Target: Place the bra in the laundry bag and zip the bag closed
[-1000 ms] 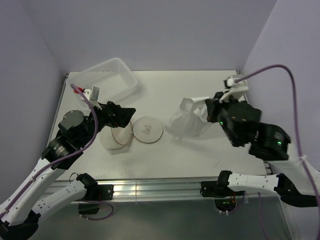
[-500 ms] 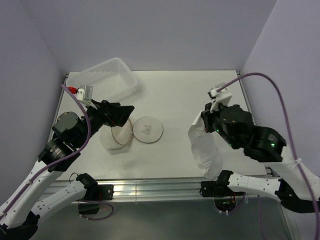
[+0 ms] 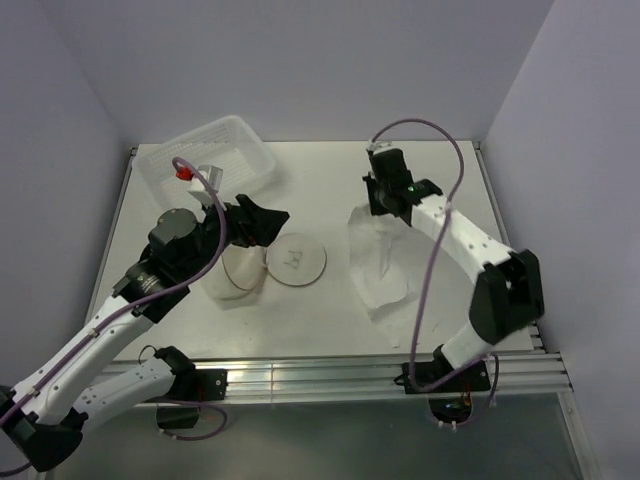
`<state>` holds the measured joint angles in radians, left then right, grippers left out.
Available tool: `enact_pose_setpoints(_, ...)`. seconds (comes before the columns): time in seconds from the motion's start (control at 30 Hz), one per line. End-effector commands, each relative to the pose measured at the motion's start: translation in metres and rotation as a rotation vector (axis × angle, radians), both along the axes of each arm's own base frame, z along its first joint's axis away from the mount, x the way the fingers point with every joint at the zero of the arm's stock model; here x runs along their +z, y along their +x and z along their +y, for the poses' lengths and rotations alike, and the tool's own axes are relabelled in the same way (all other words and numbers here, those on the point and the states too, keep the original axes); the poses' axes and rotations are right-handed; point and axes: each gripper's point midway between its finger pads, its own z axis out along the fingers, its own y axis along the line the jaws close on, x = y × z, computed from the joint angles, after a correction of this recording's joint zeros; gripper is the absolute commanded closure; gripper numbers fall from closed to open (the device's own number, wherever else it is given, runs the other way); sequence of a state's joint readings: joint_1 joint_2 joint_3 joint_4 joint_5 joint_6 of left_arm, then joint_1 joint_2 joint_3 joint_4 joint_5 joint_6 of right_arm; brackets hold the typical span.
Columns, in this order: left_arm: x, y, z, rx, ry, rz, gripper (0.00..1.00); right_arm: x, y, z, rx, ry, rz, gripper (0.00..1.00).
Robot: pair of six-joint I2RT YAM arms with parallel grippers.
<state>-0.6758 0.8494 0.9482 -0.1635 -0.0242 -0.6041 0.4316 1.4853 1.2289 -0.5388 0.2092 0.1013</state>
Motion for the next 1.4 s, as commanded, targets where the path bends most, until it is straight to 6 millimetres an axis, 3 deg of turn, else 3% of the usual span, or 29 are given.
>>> enact_pose_setpoints(0.0,0.009,0.010,-0.010,-0.003,-0.044,-0.049,0.07,0.009,0.076,0.006,-0.030,0.014,-0.104,1.00)
enact_pose_setpoints(0.03,0.001,0.017,-0.014,0.001,-0.027,-0.028,0.07,0.023,0.097,-0.003,-0.056,0.018,-0.132,1.00)
enact_pose_setpoints(0.1,-0.001,0.022,-0.018,0.005,-0.030,-0.025,0.07,0.016,0.132,-0.008,-0.071,-0.005,-0.144,1.00)
enact_pose_setpoints(0.2,-0.006,0.029,-0.030,-0.018,-0.051,-0.023,0.07,0.010,0.168,-0.012,-0.040,-0.043,-0.151,1.00)
enact_pose_setpoints(0.4,-0.047,0.042,-0.053,-0.049,-0.012,0.058,0.08,-0.015,0.205,-0.012,0.026,-0.061,-0.136,1.00)
enact_pose_setpoints(0.5,-0.060,0.040,-0.065,-0.073,-0.017,0.075,0.09,-0.027,0.206,-0.010,0.037,-0.043,-0.113,1.00)
enact_pose_setpoints(0.53,-0.068,0.041,-0.070,-0.077,-0.004,0.093,0.10,-0.028,0.203,-0.010,0.038,-0.038,-0.108,1.00)
enact_pose_setpoints(0.57,-0.071,0.042,-0.072,-0.080,-0.001,0.096,0.12,-0.013,0.198,-0.008,0.042,-0.020,-0.133,1.00)
enact_pose_setpoints(0.6,-0.077,0.041,-0.076,-0.087,0.005,0.105,0.16,-0.016,0.189,-0.007,0.041,-0.011,-0.123,1.00)
enact_pose_setpoints(0.63,-0.077,0.041,-0.077,-0.089,-0.002,0.099,0.17,0.013,0.180,-0.007,0.038,0.007,-0.177,1.00)
enact_pose_setpoints(0.67,-0.078,0.042,-0.078,-0.089,-0.005,0.100,0.17,0.021,0.173,-0.007,0.026,0.020,-0.196,1.00)
enact_pose_setpoints(0.7,-0.084,0.042,-0.079,-0.089,-0.004,0.111,0.17,0.014,0.158,-0.004,0.036,0.025,-0.190,1.00)
enact_pose_setpoints(0.73,-0.087,0.043,-0.080,-0.088,-0.010,0.118,0.17,0.020,0.149,-0.003,0.039,0.035,-0.202,1.00)
enact_pose_setpoints(0.77,-0.089,0.044,-0.082,-0.087,-0.024,0.124,0.17,0.045,0.137,-0.003,0.037,0.057,-0.252,1.00)
enact_pose_setpoints(0.8,-0.096,0.045,-0.085,-0.089,-0.026,0.140,0.18,0.036,0.124,-0.004,0.038,0.049,-0.233,1.00)
enact_pose_setpoints(0.9,-0.104,0.043,-0.096,-0.127,-0.077,0.174,0.18,0.040,0.092,-0.004,0.022,0.023,-0.244,1.00)
enact_pose_setpoints(1.03,-0.111,0.046,-0.104,-0.131,-0.090,0.198,0.16,0.030,0.049,0.005,0.033,0.010,-0.233,1.00)
enact_pose_setpoints(1.07,-0.113,0.047,-0.104,-0.120,-0.093,0.206,0.16,0.020,0.031,0.013,0.039,0.023,-0.214,1.00)
enact_pose_setpoints(1.23,-0.130,0.041,-0.114,-0.153,-0.089,0.258,0.17,0.006,-0.010,0.025,0.015,0.044,-0.207,1.00)
enact_pose_setpoints(1.27,-0.142,0.037,-0.111,-0.138,-0.091,0.291,0.17,0.001,-0.018,0.028,0.019,0.049,-0.190,1.00)
enact_pose_setpoints(1.33,-0.138,0.037,-0.102,-0.104,-0.123,0.270,0.16,0.000,-0.030,0.028,0.017,0.069,-0.188,1.00)
enact_pose_setpoints(1.37,-0.139,0.036,-0.098,-0.092,-0.120,0.264,0.16,-0.010,-0.041,0.034,0.034,0.091,-0.162,1.00)
